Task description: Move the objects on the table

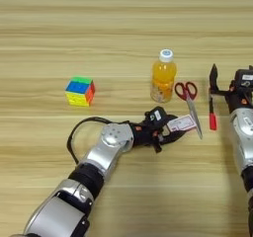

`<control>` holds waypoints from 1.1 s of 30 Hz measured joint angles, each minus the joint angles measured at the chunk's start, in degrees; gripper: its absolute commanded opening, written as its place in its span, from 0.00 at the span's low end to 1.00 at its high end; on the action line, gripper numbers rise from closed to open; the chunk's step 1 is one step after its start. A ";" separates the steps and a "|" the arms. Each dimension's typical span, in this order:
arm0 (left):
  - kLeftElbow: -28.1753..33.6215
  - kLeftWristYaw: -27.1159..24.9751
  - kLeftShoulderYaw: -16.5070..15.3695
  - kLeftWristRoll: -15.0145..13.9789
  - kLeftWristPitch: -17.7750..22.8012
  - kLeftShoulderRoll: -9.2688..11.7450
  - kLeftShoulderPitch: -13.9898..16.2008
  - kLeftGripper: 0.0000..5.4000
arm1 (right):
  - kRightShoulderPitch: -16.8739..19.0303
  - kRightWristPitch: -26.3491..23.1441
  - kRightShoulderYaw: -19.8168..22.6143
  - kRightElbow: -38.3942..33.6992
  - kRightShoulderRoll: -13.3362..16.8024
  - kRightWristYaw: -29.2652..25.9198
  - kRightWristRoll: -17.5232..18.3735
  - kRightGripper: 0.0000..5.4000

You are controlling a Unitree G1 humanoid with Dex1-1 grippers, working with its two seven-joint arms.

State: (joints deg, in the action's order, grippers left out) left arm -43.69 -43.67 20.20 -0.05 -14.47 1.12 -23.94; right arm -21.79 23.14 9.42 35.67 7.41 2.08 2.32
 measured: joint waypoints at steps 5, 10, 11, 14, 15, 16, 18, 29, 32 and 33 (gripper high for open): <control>-0.16 -0.15 -0.26 -0.02 -0.10 -0.09 0.00 0.38 | 0.00 0.00 0.00 0.00 0.00 0.00 0.00 1.00; -0.24 -0.22 -0.66 -0.04 -0.10 -0.11 0.01 0.38 | 0.00 0.00 0.00 0.00 0.00 0.00 0.00 1.00; -0.24 -0.22 -0.72 -0.05 -0.10 -0.10 0.01 0.38 | 0.00 0.00 0.00 0.00 0.00 0.00 0.00 1.00; -0.24 -0.22 -0.82 -0.05 -0.10 -0.09 0.01 0.37 | 0.00 -0.01 -0.01 0.00 0.00 0.00 0.00 1.00; -0.23 -0.22 -0.87 -0.05 -0.10 -0.07 0.01 0.37 | 0.00 -0.01 -0.01 0.00 0.00 0.01 0.00 1.00; -0.18 -0.24 -0.89 -0.12 -0.09 -0.03 0.02 0.37 | 0.00 -0.01 -0.01 0.00 0.00 0.01 0.00 1.00; 0.31 -0.29 -0.97 -0.14 0.11 0.20 0.19 0.37 | 0.00 -0.01 -0.01 0.00 -0.01 0.01 0.00 1.00; 7.88 -0.32 -2.11 -0.34 1.57 2.97 3.90 0.37 | 0.00 -0.03 -0.02 0.00 -0.11 0.05 -0.01 1.00; 9.97 -0.26 -2.59 -0.39 2.52 3.61 5.08 0.37 | 0.00 -0.03 -0.02 0.01 -0.11 0.05 -0.01 1.00; 10.63 -0.24 -2.73 -0.41 2.80 3.90 5.37 0.37 | 0.00 -0.03 -0.02 0.02 -0.11 0.05 -0.01 1.00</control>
State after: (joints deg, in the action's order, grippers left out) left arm -33.06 -43.91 17.47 -0.46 -11.67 5.03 -18.57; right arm -21.79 23.11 9.40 35.69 7.30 2.13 2.31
